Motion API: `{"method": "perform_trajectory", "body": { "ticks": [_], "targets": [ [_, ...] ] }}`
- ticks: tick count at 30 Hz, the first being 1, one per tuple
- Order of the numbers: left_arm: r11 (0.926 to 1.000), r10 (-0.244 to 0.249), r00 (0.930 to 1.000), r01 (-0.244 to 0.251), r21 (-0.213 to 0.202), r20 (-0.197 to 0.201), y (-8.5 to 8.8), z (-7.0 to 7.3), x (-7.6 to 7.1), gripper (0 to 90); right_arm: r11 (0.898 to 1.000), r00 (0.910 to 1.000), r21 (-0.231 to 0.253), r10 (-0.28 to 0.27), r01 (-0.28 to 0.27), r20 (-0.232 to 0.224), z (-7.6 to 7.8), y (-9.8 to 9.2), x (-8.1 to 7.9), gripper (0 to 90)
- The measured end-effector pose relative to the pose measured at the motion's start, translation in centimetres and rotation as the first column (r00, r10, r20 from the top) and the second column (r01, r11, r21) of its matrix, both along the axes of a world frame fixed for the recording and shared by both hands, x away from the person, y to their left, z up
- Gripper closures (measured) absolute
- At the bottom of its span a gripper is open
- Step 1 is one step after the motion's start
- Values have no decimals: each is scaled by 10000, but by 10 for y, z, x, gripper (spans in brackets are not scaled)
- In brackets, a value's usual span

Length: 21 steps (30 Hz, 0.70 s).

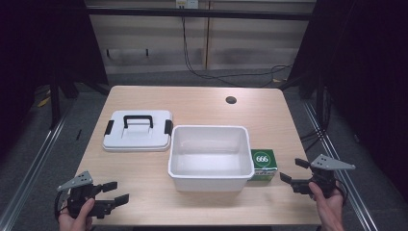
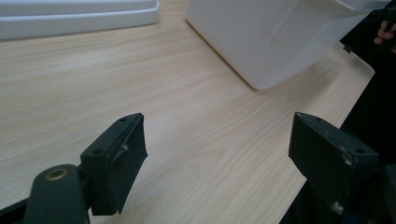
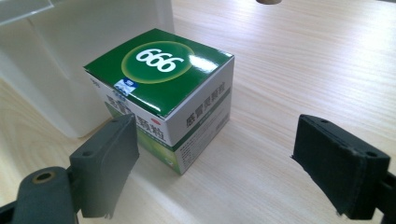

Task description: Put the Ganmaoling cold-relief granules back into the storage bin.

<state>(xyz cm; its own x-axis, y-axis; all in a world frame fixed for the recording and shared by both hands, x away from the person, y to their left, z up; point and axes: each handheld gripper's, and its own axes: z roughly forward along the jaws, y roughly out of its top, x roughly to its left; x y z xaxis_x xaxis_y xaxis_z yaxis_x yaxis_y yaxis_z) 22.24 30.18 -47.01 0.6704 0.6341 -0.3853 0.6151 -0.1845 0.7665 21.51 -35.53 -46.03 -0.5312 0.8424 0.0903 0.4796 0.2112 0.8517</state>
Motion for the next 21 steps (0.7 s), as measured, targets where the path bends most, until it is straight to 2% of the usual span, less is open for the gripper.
{"method": "perform_trajectory", "body": {
  "ticks": [2,6,9,12,15,17,19,20,21],
  "targets": [
    [10000,1,10000,-1,-26,-48,0,0,0,189,9999,10000,127,34,-34,4,0,-2,0,135],
    [10000,-20,10000,20,-41,-67,0,-1,0,190,9980,9978,502,401,-374,-533,-2,-5,2,135],
    [10000,-34,10000,34,-1,-86,0,-1,1,189,9979,9966,400,530,-505,-633,-1,-5,3,135],
    [10000,-49,10000,49,29,-85,-1,-1,1,189,9976,9968,40,692,-691,-401,5,-4,3,135],
    [10000,-72,9999,72,67,-77,-2,-1,0,190,9954,9945,11,955,-955,-433,12,-4,3,135],
    [10000,-36,10000,36,59,-36,-2,0,-1,189,9897,9878,162,1430,-1423,-613,19,-3,3,135],
    [10000,-6,10000,6,56,-14,-2,0,-1,189,9828,9815,129,1847,-1843,-495,25,-3,2,135],
    [10000,2,10000,-2,55,-31,-1,0,-1,190,9766,9754,167,2150,-2144,-498,27,-2,2,136],
    [10000,32,10000,-32,42,-27,-1,0,-1,189,9763,9742,80,2163,-2163,-640,29,-1,4,136]
  ]
}}
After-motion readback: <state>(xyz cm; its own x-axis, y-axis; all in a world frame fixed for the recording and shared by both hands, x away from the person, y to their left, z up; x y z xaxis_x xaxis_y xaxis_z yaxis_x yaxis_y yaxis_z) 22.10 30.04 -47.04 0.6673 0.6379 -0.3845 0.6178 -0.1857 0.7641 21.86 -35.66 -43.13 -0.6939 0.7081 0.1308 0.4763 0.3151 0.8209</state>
